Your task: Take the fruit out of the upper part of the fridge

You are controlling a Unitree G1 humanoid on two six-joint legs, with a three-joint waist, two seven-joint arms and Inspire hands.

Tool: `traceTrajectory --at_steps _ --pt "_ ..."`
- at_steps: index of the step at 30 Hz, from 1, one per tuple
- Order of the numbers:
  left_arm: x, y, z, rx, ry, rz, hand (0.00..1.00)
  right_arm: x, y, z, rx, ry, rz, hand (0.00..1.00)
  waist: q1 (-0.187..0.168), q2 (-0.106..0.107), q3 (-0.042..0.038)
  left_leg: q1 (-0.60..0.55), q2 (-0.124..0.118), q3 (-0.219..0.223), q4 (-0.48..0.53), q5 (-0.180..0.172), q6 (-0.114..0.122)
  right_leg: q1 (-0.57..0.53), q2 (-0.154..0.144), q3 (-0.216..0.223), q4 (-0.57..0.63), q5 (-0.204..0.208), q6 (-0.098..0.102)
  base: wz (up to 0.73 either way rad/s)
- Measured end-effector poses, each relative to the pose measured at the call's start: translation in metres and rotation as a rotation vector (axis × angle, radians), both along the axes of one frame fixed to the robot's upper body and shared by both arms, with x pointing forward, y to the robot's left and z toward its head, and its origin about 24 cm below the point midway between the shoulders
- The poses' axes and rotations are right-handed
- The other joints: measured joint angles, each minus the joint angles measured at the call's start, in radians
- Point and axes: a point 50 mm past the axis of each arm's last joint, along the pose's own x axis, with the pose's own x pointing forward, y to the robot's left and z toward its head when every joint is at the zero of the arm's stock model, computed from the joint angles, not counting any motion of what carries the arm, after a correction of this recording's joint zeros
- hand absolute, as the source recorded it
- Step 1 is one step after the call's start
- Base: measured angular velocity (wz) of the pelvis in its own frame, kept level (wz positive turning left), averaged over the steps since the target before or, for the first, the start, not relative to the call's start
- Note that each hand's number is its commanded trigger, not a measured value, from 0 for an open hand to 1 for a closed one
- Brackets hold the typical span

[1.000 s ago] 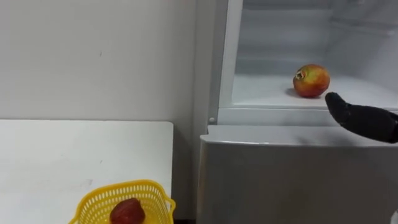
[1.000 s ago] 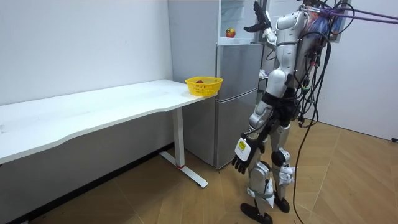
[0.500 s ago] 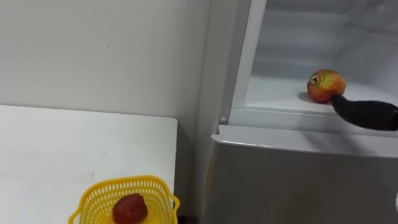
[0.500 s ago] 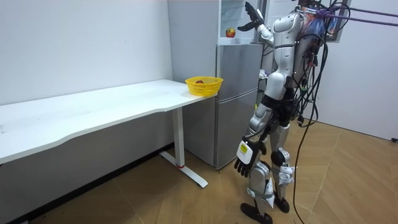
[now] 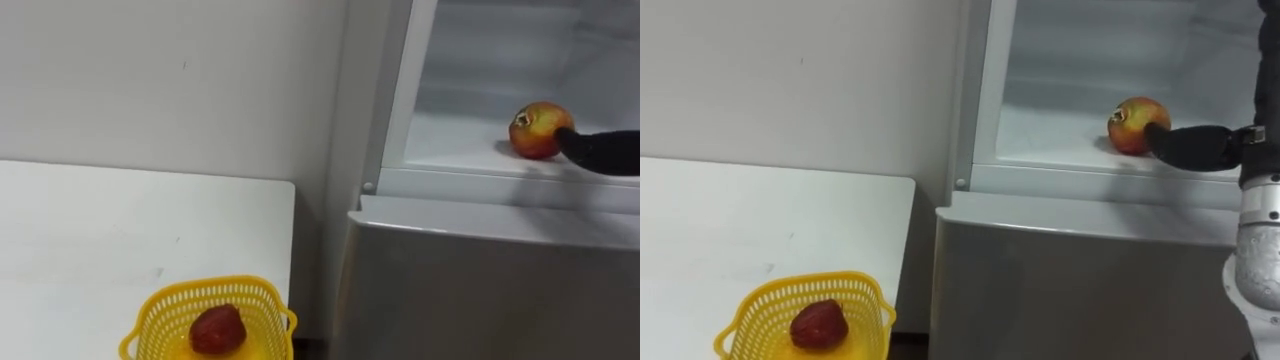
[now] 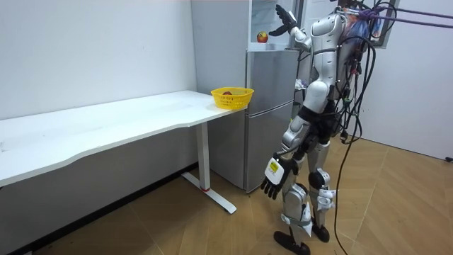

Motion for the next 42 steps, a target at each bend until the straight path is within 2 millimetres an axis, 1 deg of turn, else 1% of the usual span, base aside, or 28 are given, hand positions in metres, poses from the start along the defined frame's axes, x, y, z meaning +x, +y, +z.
traceTrajectory --at_steps 4,6,8,9,11,12,14,15,18,20,26,28,32,35,39,42 --pt "0.001 0.000 0.000 -0.002 -0.003 -0.002 0.00 0.003 0.004 0.006 0.002 -0.008 0.019 0.00 0.000 -0.003 0.0011 -0.001 0.000 -0.001 -0.002 0.000 0.000 0.000 0.000 0.000 0.000 0.000 0.000 0.00" --pt "-0.003 0.000 0.000 -0.005 0.007 0.000 0.00 0.008 0.004 0.010 0.039 -0.008 0.040 0.00 -0.002 -0.010 0.0003 -0.002 -0.001 -0.006 -0.002 0.000 0.000 0.000 0.000 -0.003 0.000 0.000 0.000 0.02" --pt "-0.005 0.000 0.000 -0.004 0.013 0.003 0.00 0.011 0.000 0.009 0.071 0.005 0.039 0.00 0.003 -0.020 -0.0015 -0.003 -0.001 -0.009 -0.002 0.000 0.000 -0.001 0.000 -0.004 0.000 0.000 0.000 0.02" --pt "-0.008 0.000 0.000 -0.004 0.019 0.004 0.00 0.013 0.000 0.007 0.090 0.018 0.048 0.00 0.005 -0.025 -0.0044 -0.003 -0.001 -0.009 -0.002 0.000 0.000 -0.001 0.000 -0.004 0.000 0.000 0.000 0.00" --pt "-0.009 0.000 0.000 -0.004 0.023 0.006 0.00 0.017 -0.001 0.003 0.115 0.054 0.073 0.00 0.005 -0.031 -0.0055 -0.003 -0.001 -0.010 -0.001 0.000 0.000 -0.001 0.000 -0.003 0.000 0.000 0.000 0.00" --pt "-0.009 0.001 0.000 -0.003 0.024 0.007 0.00 0.019 -0.003 -0.001 0.144 0.079 0.090 0.00 0.006 -0.037 -0.0046 -0.002 -0.001 -0.011 0.000 0.000 0.000 0.000 0.000 -0.002 0.000 0.000 0.000 0.00" --pt "-0.009 0.001 0.000 -0.001 0.025 0.006 0.00 0.021 -0.005 -0.007 0.194 0.110 0.114 0.00 0.014 -0.037 0.0006 -0.004 -0.002 -0.012 0.000 0.000 0.000 0.000 0.000 0.002 0.000 0.000 0.000 0.00" --pt "-0.009 0.001 0.000 -0.001 0.026 0.007 0.00 0.023 -0.007 -0.010 0.217 0.126 0.123 0.00 0.020 -0.038 -0.0002 -0.005 -0.002 -0.012 0.000 0.000 0.000 -0.001 0.000 0.002 0.000 0.000 0.000 0.00" --pt "-0.008 0.002 0.000 -0.001 0.026 0.008 0.00 0.024 -0.008 -0.012 0.257 0.138 0.144 0.00 0.025 -0.033 0.0031 -0.013 -0.003 -0.020 0.003 0.000 0.000 -0.005 0.000 -0.002 0.000 0.000 0.000 0.04" --pt "-0.010 0.002 0.000 -0.002 0.032 0.012 0.00 0.024 -0.008 -0.012 0.281 0.139 0.164 0.00 0.025 -0.029 0.0038 -0.014 -0.004 -0.022 0.002 0.001 0.000 -0.008 0.001 -0.004 0.000 0.000 0.000 0.03" --pt "-0.013 0.003 0.000 -0.001 0.057 0.022 0.00 0.025 -0.007 -0.013 0.388 0.129 0.231 0.00 0.025 -0.024 0.0033 -0.014 -0.006 -0.029 0.003 0.002 -0.001 -0.007 0.000 -0.020 -0.002 0.000 0.000 0.04" --pt "-0.011 0.003 0.000 0.000 0.053 0.022 0.00 0.026 -0.007 -0.013 0.402 0.133 0.248 0.00 0.025 -0.023 0.0041 -0.014 -0.006 -0.034 0.003 0.002 -0.001 -0.005 0.000 -0.029 -0.002 0.000 0.000 0.07" --pt "-0.011 0.003 0.000 0.002 0.058 0.024 0.00 0.030 -0.007 -0.019 0.412 0.168 0.260 0.00 0.023 -0.022 0.0048 -0.014 -0.007 -0.039 0.003 0.002 -0.001 0.000 0.000 -0.032 -0.003 0.000 0.000 0.04" --pt "-0.012 0.003 0.000 0.004 0.064 0.028 0.00 0.035 -0.009 -0.018 0.410 0.211 0.270 0.00 0.017 -0.019 0.0038 -0.015 -0.007 -0.045 0.002 0.002 -0.001 0.001 0.000 -0.031 -0.002 0.000 0.000 0.05" --pt "-0.019 0.003 0.000 0.006 0.082 0.037 0.00 0.042 -0.012 -0.016 0.420 0.248 0.279 0.00 0.003 -0.011 -0.0018 -0.014 -0.008 -0.047 0.004 0.003 -0.001 0.004 -0.001 -0.033 -0.002 0.000 0.000 0.04" --pt "-0.021 0.005 0.000 0.011 0.088 0.055 0.00 0.044 -0.015 -0.022 0.428 0.284 0.283 0.00 0.000 -0.011 -0.0032 -0.015 -0.007 -0.047 0.003 0.003 -0.001 0.003 0.000 -0.032 -0.002 0.000 0.000 0.00"
